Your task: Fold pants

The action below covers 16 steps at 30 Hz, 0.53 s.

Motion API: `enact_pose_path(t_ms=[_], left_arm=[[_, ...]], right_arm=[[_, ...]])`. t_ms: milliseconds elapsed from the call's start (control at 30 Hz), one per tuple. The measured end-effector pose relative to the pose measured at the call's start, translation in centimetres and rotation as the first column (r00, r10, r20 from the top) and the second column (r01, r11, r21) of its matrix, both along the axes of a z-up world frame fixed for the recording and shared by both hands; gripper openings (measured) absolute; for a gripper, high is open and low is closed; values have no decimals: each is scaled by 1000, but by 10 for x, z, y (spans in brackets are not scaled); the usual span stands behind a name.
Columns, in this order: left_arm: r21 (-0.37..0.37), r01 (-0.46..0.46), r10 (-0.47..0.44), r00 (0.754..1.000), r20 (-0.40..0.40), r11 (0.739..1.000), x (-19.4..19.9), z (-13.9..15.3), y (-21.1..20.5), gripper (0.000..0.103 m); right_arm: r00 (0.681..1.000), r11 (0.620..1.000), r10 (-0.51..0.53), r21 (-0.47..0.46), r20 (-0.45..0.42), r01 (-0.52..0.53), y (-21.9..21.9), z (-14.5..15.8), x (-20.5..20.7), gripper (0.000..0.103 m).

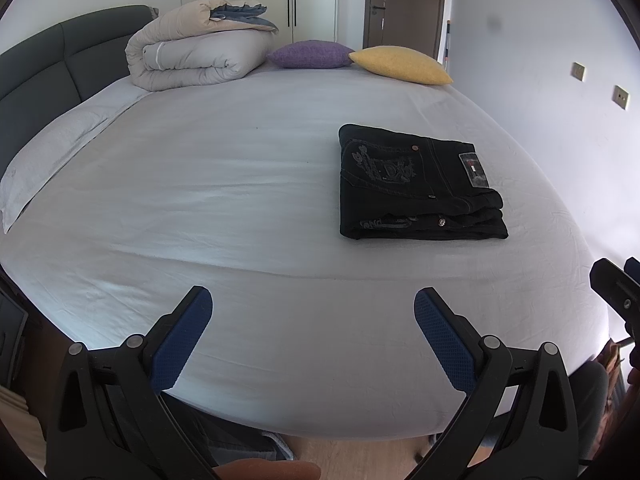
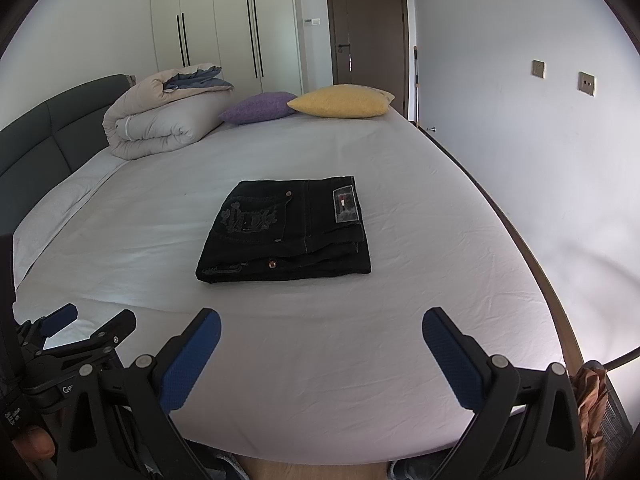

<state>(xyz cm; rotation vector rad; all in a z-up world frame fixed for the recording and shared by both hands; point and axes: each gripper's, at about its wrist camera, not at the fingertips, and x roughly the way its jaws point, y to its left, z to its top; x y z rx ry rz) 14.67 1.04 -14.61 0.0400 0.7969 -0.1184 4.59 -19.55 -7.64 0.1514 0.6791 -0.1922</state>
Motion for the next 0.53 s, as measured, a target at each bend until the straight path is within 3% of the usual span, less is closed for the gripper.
enact_pose_path(t_ms=[533], left_arm=[[-3,2,-2,1000,5,1000,-2,-1,1,103]], right_arm=[[1000,1000,1,2,-1,-1,-1,-1,0,103]])
